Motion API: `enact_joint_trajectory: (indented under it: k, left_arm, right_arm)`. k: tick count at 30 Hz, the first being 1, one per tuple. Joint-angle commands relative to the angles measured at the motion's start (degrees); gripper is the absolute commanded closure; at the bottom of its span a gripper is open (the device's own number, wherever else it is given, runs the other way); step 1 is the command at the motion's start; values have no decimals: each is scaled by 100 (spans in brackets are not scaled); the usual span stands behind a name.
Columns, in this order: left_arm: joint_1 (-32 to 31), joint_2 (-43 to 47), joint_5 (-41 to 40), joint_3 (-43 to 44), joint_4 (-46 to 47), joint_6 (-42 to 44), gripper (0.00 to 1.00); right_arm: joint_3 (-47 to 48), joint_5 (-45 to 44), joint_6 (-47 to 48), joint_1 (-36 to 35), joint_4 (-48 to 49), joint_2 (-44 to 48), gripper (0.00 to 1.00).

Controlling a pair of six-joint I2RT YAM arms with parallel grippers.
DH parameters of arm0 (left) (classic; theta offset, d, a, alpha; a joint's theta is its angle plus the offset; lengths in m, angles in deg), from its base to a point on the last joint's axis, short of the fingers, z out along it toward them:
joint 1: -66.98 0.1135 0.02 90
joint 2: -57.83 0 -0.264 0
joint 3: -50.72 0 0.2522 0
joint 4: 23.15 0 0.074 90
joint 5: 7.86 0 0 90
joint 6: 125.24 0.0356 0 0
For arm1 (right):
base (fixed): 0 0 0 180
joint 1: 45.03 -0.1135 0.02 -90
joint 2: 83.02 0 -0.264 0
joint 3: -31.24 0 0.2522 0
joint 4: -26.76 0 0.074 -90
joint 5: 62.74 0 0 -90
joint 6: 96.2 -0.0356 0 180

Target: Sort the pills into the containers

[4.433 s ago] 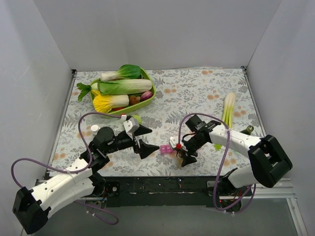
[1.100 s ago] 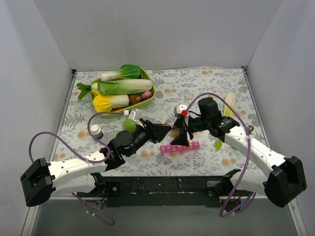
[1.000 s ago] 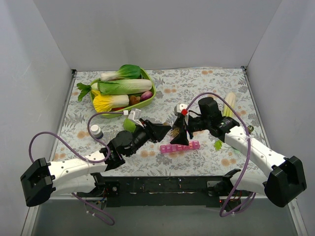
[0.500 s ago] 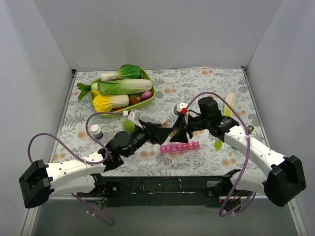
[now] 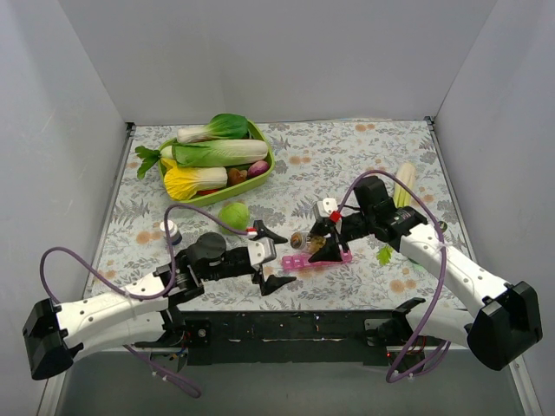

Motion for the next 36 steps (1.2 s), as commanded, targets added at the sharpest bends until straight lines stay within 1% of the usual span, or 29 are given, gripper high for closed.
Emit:
enact_joint_trajectory:
  k: [1, 4, 7, 9, 13, 14, 16, 20, 23, 24, 26, 27, 30, 31, 32, 33, 34, 35, 36]
  left_arm:
    - [-6, -719, 732, 497, -684, 1257, 5]
    - [-6, -897, 767, 612, -263, 1257, 7]
    - [-6, -880, 618, 594, 28, 1240, 7]
    - [11, -775, 600, 612, 11, 1240, 8]
    - [11, -695, 802, 691, -243, 1152, 13]
    - [11, -695, 872, 717, -305, 1160, 17]
    - [20, -809, 996, 831, -463, 1082, 21]
    - [20, -976, 996, 867, -341, 985, 23]
    - [20, -1108, 987, 945, -261, 967, 36]
    - [20, -1152, 978, 981, -296, 967, 43]
    - [20, -1240, 882, 1068, -367, 950, 50]
    - [20, -1257, 856, 1077, -428, 923, 60]
    - [20, -1214, 645, 1095, -446, 687, 78]
    - [29, -1196, 583, 1104, -455, 590, 93]
    - [29, -1170, 322, 1104, -490, 398, 100]
    - [37, -1144, 67, 1130, -490, -248, 100]
    - [72, -1143, -197, 1148, -525, -707, 100]
    - [116, -1135, -643, 1165, -682, -1120, 100]
    - [178, -1126, -796, 1235, -788, -2082, 100]
  right_arm:
    - [38, 381, 845, -77, -546, -2, 98]
    - [47, 275, 1126, -165, -714, -29, 98]
    - [-6, 196, 1311, -200, -776, 15, 98]
    - [-58, 109, 1426, -209, -794, 59, 98]
    - [-155, 3, 1470, -227, -733, 68, 98]
    - [-147, -15, 1479, -227, -724, 59, 98]
    - [-120, -24, 1479, -244, -741, 24, 99]
    - [-59, -76, 1505, -280, -776, -11, 99]
    - [-50, -85, 1514, -280, -794, -3, 99]
    - [-67, -76, 1514, -280, -803, 6, 99]
    - [-76, -76, 1514, -280, -803, 6, 99]
    - [-76, -85, 1505, -280, -803, 15, 99]
    - [-103, -129, 1479, -280, -785, 24, 99]
    - [-129, -146, 1453, -280, -750, 24, 99]
    - [-146, -234, 1287, -280, -646, 24, 99]
    - [-155, -304, 1181, -280, -566, 50, 99]
    - [-199, -392, 1049, -280, -496, 59, 99]
    - [-225, -558, 935, -271, -321, 76, 99]
    - [-252, -647, 768, -271, -259, 111, 99]
